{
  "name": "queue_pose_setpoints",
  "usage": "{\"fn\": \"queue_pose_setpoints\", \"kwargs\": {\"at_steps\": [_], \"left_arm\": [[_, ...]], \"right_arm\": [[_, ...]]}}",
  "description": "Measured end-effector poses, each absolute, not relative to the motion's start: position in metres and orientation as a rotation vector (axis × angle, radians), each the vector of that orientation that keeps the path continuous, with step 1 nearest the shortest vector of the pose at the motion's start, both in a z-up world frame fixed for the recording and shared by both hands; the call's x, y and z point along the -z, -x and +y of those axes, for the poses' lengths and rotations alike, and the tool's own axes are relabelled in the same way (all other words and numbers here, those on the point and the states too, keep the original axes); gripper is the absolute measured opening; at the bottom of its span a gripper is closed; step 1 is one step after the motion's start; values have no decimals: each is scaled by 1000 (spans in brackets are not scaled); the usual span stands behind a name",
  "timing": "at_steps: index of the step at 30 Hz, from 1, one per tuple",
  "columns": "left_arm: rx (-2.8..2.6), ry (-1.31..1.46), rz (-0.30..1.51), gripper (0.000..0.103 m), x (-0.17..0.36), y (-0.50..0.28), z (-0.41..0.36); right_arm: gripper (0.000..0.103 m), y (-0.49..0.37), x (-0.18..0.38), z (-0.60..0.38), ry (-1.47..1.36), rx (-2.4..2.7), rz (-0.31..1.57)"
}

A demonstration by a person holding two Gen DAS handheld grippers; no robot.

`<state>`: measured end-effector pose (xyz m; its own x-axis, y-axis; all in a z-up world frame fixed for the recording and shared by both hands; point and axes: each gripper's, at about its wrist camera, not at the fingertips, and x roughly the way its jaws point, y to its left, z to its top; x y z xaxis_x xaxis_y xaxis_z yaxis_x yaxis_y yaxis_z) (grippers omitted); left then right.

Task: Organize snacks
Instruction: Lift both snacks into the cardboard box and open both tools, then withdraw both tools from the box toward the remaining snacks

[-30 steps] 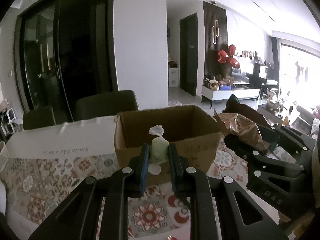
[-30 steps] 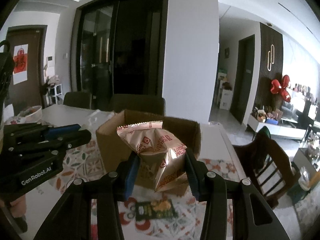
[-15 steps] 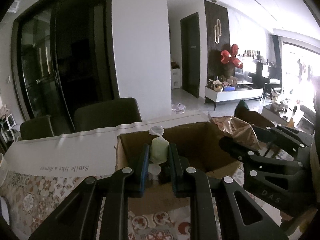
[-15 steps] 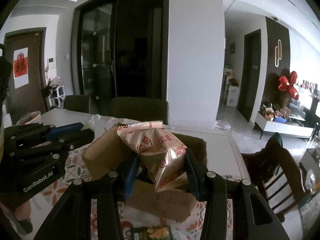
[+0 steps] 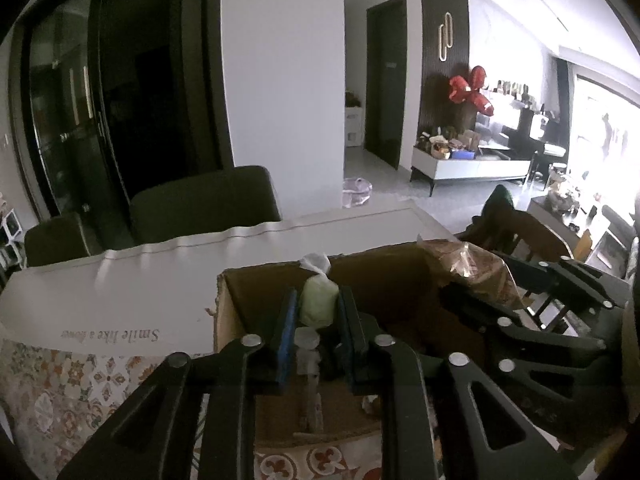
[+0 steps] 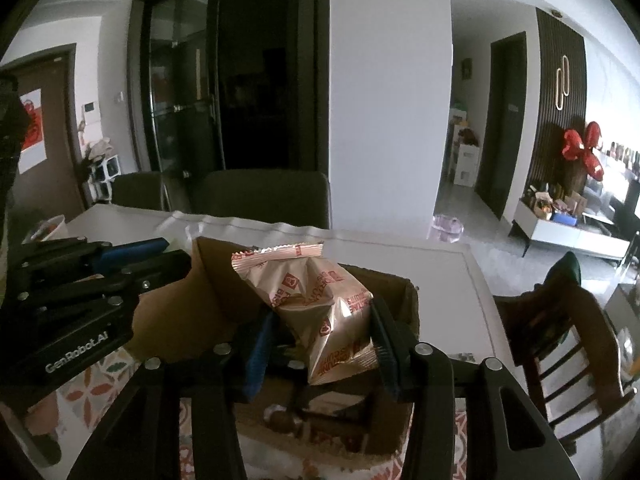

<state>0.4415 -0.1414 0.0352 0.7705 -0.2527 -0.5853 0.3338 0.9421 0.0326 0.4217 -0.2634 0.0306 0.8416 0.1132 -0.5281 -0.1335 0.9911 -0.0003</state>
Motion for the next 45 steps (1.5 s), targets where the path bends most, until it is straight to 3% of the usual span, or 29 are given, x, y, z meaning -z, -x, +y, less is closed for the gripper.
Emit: {"fn": "queue_pose_setpoints", "kwargs": {"at_steps": [2, 4, 26, 37, 45], "left_arm": [[297, -145, 606, 42, -34, -442, -141], [290, -146, 592, 42, -35, -438, -137], [391, -243, 449, 49, -50, -323, -115], [401, -258, 453, 51, -24, -274, -105], [533, -359, 453, 51, 8, -270, -121]], "right_arm": [[54, -424, -30, -264, 40, -121, 566], [62, -425, -29, -265, 38, -110, 575], [62, -322, -40, -263, -50, 7, 535], [62, -263, -25, -258, -61, 94, 504], [62, -240, 14, -268, -204, 179, 593]]}}
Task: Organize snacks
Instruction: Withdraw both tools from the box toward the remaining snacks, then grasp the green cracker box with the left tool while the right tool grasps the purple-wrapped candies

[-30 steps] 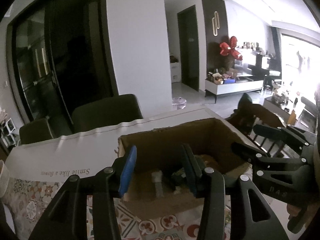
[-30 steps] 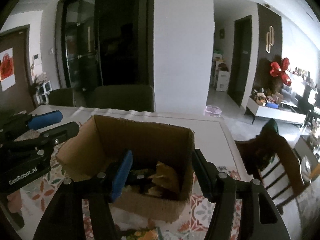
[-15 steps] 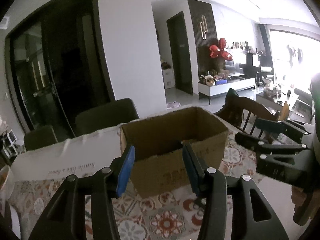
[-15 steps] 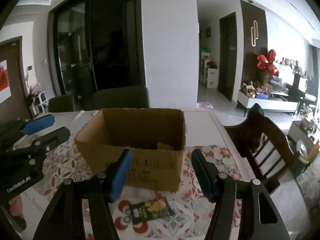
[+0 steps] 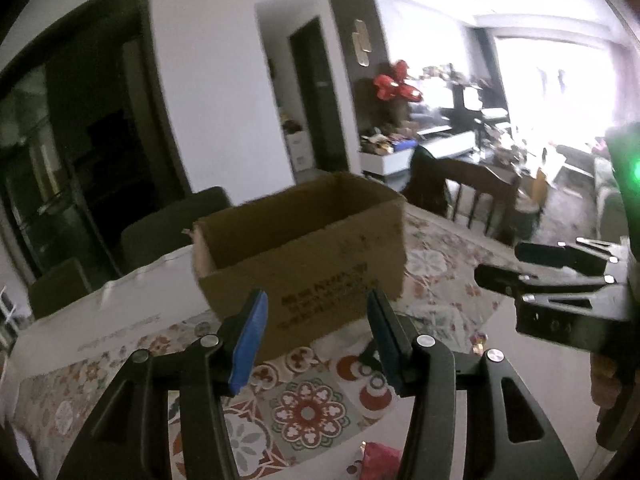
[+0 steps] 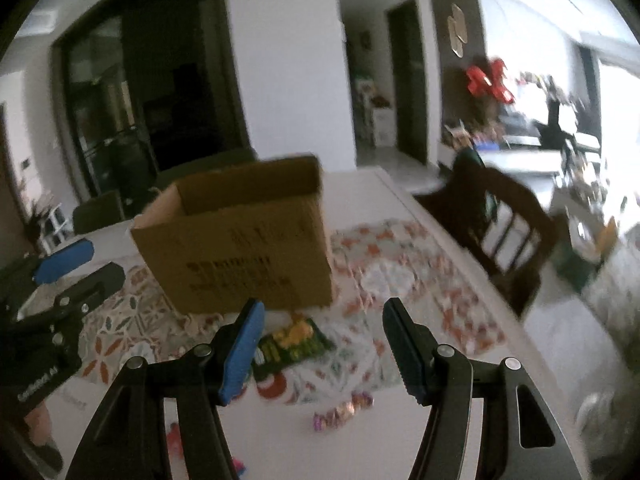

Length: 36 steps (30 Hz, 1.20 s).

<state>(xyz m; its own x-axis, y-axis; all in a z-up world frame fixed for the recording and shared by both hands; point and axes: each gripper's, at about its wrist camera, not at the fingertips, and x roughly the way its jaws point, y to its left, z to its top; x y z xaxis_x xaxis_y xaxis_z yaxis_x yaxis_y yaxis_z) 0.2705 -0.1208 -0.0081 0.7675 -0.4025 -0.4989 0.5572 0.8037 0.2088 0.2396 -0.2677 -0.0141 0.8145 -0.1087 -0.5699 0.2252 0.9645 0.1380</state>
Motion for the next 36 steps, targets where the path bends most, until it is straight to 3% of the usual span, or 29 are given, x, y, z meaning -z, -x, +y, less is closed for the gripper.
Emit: {"fn": "queue_pose_setpoints", "kwargs": {"at_steps": [10, 13, 22, 31, 36], "left_arm": [[692, -472, 485, 51, 50, -279, -142], [733, -500, 493, 58, 59, -284, -148], [829, -575, 542, 61, 87, -305, -171], [903, -593, 618, 61, 111, -321, -185], [920, -617, 654, 61, 122, -328, -195]], "right_arm": [[62, -231, 61, -273, -331, 287, 658], [62, -234, 75, -277, -380, 292, 697], [62, -239, 112, -280, -482, 325, 805], [61, -247, 123, -277, -474, 339, 829], [56, -251, 124, -275, -463, 340, 828]]}}
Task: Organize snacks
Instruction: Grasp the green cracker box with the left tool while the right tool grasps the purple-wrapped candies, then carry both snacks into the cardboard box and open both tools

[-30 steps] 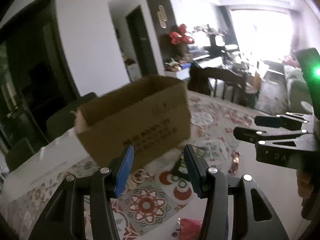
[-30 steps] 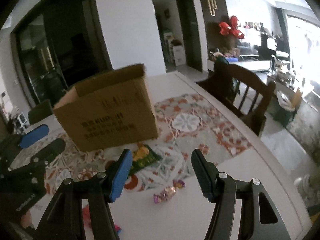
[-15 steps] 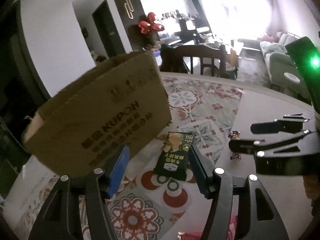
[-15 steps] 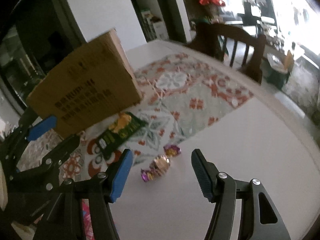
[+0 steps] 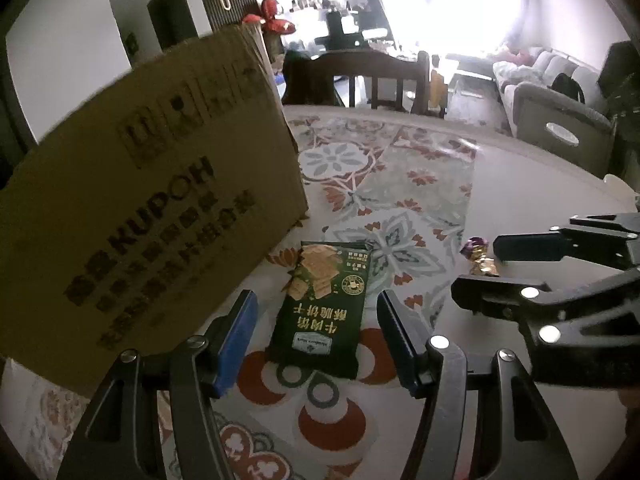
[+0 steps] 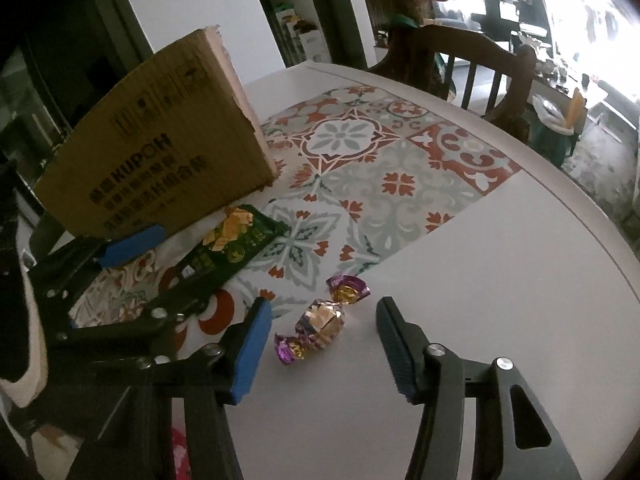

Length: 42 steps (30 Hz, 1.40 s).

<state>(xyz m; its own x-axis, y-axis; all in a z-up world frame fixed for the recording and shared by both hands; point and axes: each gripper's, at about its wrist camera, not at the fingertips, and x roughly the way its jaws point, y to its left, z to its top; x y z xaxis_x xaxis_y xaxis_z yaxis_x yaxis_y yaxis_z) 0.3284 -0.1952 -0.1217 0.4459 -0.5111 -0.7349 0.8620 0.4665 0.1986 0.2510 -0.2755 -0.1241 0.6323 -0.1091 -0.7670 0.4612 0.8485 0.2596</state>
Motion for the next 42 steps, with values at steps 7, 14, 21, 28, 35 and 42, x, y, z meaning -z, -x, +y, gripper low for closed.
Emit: {"fn": "queue_pose_setpoints", "kwargs": {"at_steps": [7, 14, 21, 28, 35, 42], "left_arm": [[940, -612, 710, 61, 129, -336, -203], [936, -581, 766, 45, 132, -339, -208], [883, -590, 759, 44, 128, -330, -206], [803, -560, 767, 44, 104, -318, -197], [742, -497, 745, 44, 78, -306, -182], [684, -438, 699, 44, 53, -291, -170]], "right_arm": [[46, -255, 126, -274, -454, 342, 834], [24, -256, 128, -278, -463, 316, 836], [22, -254, 127, -279, -457, 299, 826], [22, -249, 114, -279, -448, 280, 789], [22, -242, 99, -277, -434, 256, 748], [22, -232, 75, -273, -401, 226, 683]]}}
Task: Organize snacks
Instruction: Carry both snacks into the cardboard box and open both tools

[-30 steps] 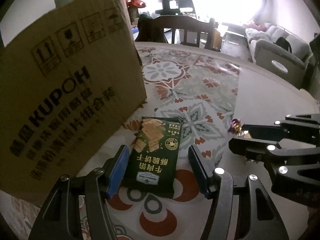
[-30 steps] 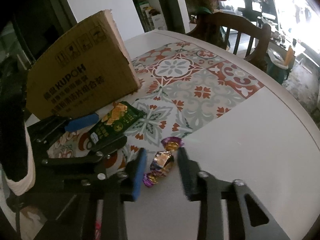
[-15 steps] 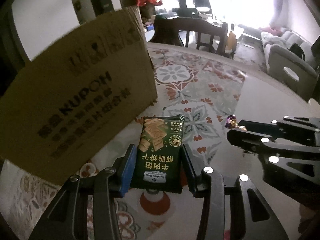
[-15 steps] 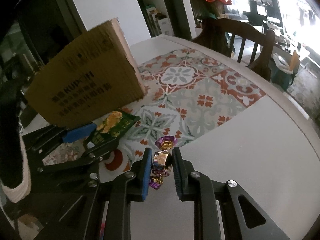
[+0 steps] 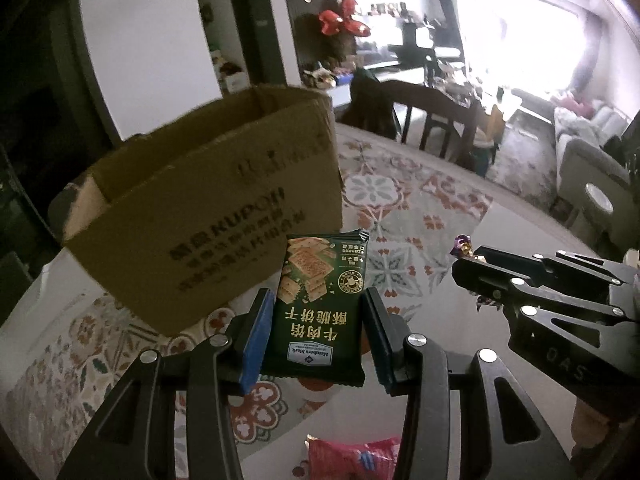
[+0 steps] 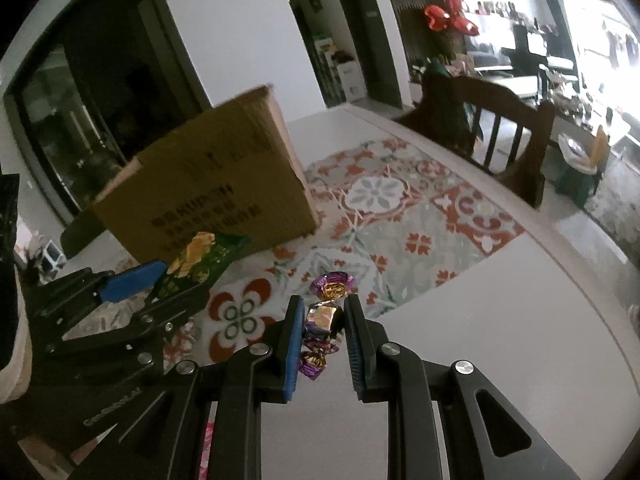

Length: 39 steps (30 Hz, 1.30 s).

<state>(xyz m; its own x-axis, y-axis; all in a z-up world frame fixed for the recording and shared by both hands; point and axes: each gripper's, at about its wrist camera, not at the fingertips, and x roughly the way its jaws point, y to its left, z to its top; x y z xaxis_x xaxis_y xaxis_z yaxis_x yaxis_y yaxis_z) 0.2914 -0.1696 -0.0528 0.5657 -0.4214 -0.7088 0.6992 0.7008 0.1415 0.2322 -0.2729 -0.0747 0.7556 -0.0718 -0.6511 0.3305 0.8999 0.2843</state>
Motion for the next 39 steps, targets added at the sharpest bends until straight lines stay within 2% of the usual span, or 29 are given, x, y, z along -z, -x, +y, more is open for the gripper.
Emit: {"fn": "queue_pose_setpoints", "kwargs": {"at_steps": [22, 39], "left_arm": [[547, -292, 600, 44, -6, -290, -139], [441, -206, 567, 44, -31, -348, -124]], "right_arm": [[22, -242, 20, -272, -361, 144, 527], [22, -312, -25, -262, -255, 42, 425]]}}
